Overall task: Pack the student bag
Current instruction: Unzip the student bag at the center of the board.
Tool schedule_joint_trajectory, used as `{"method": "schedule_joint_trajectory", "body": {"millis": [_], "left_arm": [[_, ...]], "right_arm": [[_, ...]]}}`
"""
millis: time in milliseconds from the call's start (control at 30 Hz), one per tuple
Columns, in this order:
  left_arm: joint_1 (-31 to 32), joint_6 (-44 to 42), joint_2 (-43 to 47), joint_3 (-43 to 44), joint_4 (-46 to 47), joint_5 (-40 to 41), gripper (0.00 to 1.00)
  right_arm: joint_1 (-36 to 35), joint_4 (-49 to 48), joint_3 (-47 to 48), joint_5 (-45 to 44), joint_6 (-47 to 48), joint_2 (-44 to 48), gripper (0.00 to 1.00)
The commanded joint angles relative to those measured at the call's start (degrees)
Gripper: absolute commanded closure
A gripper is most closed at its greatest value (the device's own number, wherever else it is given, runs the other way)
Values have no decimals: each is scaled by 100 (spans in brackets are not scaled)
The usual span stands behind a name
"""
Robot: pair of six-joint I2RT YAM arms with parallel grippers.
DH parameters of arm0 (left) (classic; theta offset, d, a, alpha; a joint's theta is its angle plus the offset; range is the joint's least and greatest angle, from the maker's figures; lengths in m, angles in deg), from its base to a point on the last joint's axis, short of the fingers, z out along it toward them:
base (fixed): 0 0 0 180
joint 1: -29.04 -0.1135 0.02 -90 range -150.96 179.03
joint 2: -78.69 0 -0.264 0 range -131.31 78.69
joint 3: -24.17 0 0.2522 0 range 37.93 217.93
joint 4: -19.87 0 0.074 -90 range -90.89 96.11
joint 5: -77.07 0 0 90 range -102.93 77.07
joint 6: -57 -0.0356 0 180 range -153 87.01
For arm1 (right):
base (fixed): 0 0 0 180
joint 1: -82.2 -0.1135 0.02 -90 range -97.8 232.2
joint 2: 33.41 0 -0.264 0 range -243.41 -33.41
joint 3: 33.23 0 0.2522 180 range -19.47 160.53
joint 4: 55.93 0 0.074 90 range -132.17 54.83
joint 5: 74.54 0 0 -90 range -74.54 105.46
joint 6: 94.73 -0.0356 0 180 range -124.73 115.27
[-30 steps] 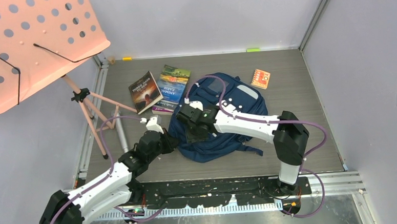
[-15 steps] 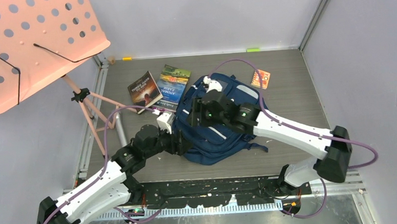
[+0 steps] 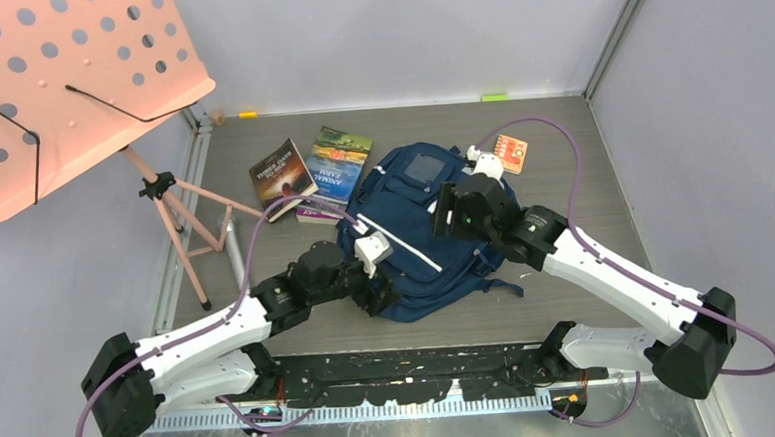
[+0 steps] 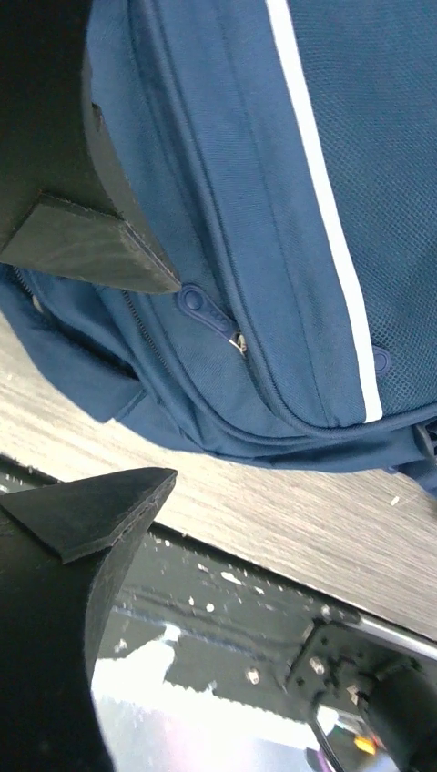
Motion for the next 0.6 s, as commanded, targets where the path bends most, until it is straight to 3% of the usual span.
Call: {"method": "schedule_joint_trajectory", "body": {"millis": [0,133,333,567], "left_arm": [[153,-1096,-325,356,426,440,29],[384,-1336,-734,471,545,806,34],[734,-1543,-1229,574,663,1737,50],[865,-1536,-1278,265,1223,2545,55]], "right_arm": [[92,-81,-184,-131,180,473,30],[117,-175,-400,-41,145,632,30],[133,-211,-492,97,251,709,30],[131,-351,-562,304,370,825,30]]}}
